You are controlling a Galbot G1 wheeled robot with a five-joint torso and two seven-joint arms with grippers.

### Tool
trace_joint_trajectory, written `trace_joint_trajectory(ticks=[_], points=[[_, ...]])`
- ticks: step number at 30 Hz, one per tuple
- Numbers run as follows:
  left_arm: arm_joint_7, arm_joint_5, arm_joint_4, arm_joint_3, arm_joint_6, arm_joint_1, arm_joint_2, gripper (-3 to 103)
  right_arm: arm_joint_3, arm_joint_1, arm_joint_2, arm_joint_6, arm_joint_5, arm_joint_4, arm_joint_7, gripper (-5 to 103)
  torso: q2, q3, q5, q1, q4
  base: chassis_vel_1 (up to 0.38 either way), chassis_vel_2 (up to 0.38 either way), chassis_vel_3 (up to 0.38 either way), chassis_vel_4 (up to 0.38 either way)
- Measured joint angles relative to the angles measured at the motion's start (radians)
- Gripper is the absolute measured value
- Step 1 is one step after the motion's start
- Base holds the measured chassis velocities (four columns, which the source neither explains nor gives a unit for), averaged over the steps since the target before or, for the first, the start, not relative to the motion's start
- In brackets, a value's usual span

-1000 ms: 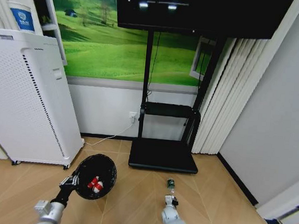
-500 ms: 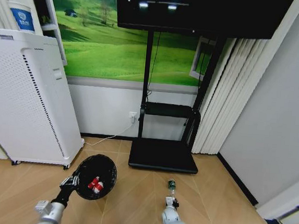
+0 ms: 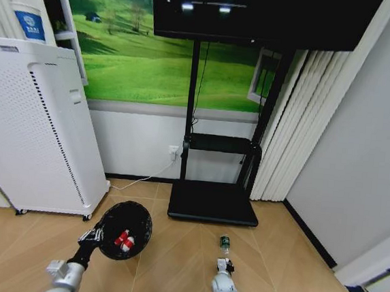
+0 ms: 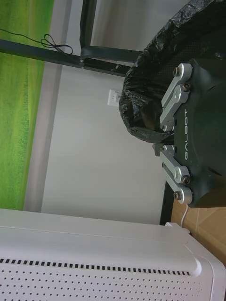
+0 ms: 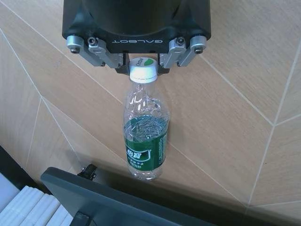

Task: Pick up the trash bin and place the garbage on the floor into it.

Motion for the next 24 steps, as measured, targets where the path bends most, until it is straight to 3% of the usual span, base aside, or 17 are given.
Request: trace_joint_trajectory(ticks=[18,20,21,24], points=[[-0.002,-0.004,0.024,0.006,0.005,-0.013,0.009,7,0.003,-0.03,-0.023,0.043,0.011,0.057,0.02,28,0.0,0.0,0.0001,0.0,0.0001,0.0,0.0,0.0,0.0],[-0.001,-0.004,0.038,0.011,0.006,-0.023,0.014,7,0.003,-0.039,-0.03,0.067,0.011,0.083,0.02,28,0.0,0.0,0.0001,0.0,0.0001,0.0,0.0,0.0,0.0],[-0.001,-0.006,0.053,0.018,0.008,-0.037,0.023,7,0.001,-0.054,-0.044,0.148,-0.003,0.12,0.003,28,0.0,0.0,0.0,0.0,0.0002,0.0,0.0,0.0,0.0],[-0.002,-0.01,0.061,0.024,0.011,-0.049,0.029,7,0.001,-0.066,-0.055,0.203,-0.028,0.144,-0.012,28,0.0,0.0,0.0001,0.0,0.0002,0.0,0.0,0.0,0.0]])
